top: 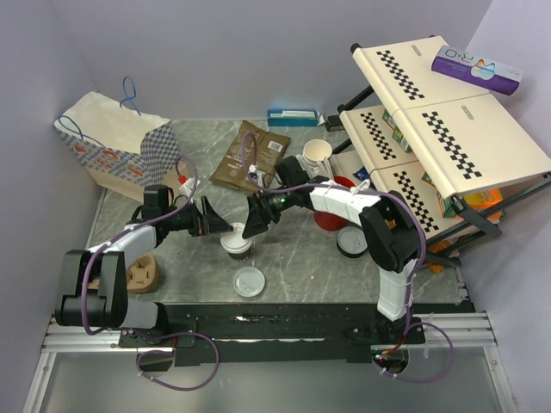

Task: Pack the takeout coffee

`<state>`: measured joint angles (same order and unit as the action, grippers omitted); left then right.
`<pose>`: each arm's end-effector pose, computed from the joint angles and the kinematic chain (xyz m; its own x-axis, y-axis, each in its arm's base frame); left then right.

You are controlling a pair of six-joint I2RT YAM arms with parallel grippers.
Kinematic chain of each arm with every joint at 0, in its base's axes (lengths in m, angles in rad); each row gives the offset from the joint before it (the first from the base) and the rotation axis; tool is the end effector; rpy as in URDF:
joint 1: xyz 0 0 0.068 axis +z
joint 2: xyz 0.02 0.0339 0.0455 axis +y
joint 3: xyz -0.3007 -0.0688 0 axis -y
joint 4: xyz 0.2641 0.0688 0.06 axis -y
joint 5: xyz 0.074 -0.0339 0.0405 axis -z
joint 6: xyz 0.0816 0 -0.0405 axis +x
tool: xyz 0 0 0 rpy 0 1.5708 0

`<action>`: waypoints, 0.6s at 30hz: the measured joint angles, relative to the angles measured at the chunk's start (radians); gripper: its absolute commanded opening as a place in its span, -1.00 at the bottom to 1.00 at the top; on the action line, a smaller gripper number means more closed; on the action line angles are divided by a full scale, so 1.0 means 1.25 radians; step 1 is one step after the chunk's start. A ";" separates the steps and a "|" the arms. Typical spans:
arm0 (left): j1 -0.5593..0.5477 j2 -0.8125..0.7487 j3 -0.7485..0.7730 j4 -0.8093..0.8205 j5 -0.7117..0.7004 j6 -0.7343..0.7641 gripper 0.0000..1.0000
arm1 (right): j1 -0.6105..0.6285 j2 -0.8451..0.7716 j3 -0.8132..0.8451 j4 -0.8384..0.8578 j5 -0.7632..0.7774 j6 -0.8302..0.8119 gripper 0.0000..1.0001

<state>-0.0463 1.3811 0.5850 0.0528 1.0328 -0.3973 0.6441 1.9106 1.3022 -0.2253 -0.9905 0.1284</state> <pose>0.2726 -0.0828 0.1837 -0.8769 -0.1578 -0.4540 0.3427 0.4571 -0.8207 0.3197 0.3254 0.2074 -0.6869 -0.4280 -0.5873 -0.6965 0.1570 0.7002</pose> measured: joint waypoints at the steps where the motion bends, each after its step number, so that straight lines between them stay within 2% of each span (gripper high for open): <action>1: 0.000 -0.004 0.009 -0.008 -0.002 0.005 0.99 | -0.008 0.003 0.006 0.000 -0.002 0.002 0.99; 10: 0.019 -0.023 0.025 -0.023 -0.032 0.000 0.99 | -0.041 0.063 0.031 -0.002 -0.016 0.028 0.99; 18: 0.019 0.031 0.024 -0.004 -0.037 -0.043 0.99 | -0.041 0.084 0.032 0.005 -0.044 0.062 0.99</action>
<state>-0.0227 1.4204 0.6155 0.0483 0.9863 -0.4515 0.5930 2.0155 1.3426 -0.2184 -1.0451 0.2054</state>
